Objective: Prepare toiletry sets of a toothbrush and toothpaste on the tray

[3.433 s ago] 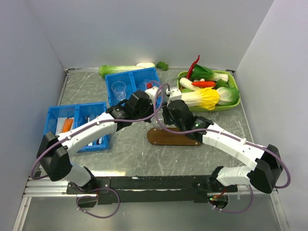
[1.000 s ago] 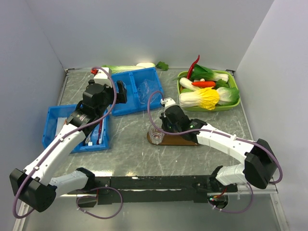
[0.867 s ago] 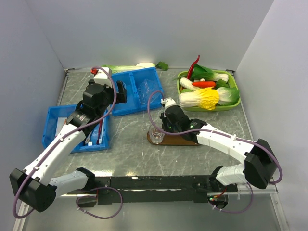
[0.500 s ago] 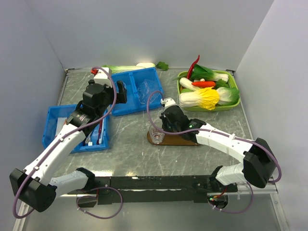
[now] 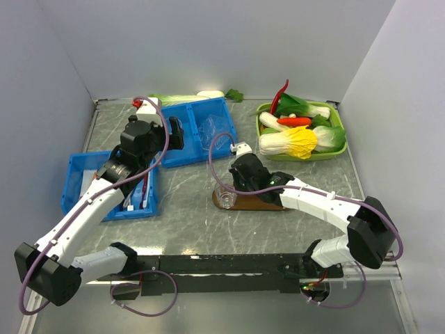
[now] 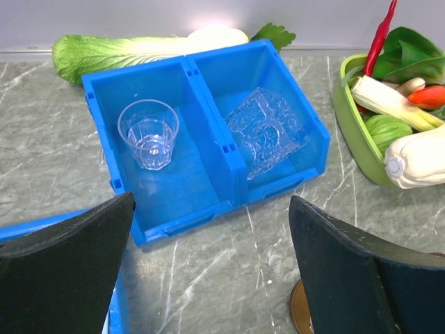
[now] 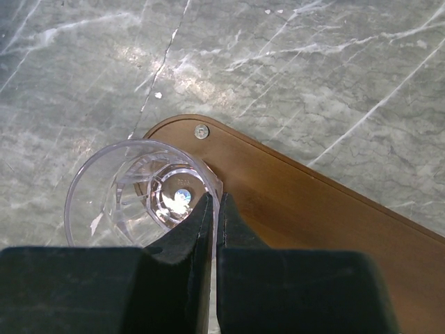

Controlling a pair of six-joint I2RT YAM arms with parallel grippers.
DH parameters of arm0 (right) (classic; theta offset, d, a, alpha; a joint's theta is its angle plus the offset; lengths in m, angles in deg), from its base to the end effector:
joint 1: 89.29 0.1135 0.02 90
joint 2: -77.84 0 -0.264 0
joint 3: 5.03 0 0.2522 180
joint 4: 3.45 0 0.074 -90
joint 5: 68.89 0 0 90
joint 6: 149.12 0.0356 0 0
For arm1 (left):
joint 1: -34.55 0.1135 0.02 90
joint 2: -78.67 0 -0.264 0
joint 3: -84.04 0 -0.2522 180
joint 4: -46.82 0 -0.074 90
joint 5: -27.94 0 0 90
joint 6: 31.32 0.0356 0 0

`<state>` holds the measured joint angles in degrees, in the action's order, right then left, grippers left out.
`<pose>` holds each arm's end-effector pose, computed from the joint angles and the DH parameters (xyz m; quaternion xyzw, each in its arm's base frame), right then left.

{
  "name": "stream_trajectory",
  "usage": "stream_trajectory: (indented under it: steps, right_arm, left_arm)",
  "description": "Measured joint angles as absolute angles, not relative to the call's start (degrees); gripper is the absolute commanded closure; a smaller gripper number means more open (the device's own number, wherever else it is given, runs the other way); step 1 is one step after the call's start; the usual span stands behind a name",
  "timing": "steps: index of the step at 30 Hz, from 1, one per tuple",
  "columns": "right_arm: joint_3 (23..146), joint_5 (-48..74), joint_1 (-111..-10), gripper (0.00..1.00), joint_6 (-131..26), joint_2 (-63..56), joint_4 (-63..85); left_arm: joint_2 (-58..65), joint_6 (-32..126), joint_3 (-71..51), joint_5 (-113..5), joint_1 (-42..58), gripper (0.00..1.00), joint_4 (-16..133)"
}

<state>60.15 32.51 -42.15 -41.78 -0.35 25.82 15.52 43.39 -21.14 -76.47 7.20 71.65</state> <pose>0.2040 0.2094 0.2419 -0.1952 0.8897 0.1379 0.3889 0.2291 -0.1085 0.3754 0.0041 0.7812 -0.1326 0.6100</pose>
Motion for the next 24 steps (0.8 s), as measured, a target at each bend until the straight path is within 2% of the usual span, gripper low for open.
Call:
stream_trajectory:
  steps: [21, 24]
  right_arm:
    - [60.1, 35.2, -41.8, 1.0, -40.5, -1.2, 24.5]
    - [60.3, 35.3, -41.8, 0.94, -40.5, -1.3, 24.5]
  left_arm:
    - [14.9, 43.3, -21.1, -76.2, 7.2, 0.04, 72.4]
    - [14.9, 43.3, -21.1, -76.2, 7.2, 0.04, 72.4]
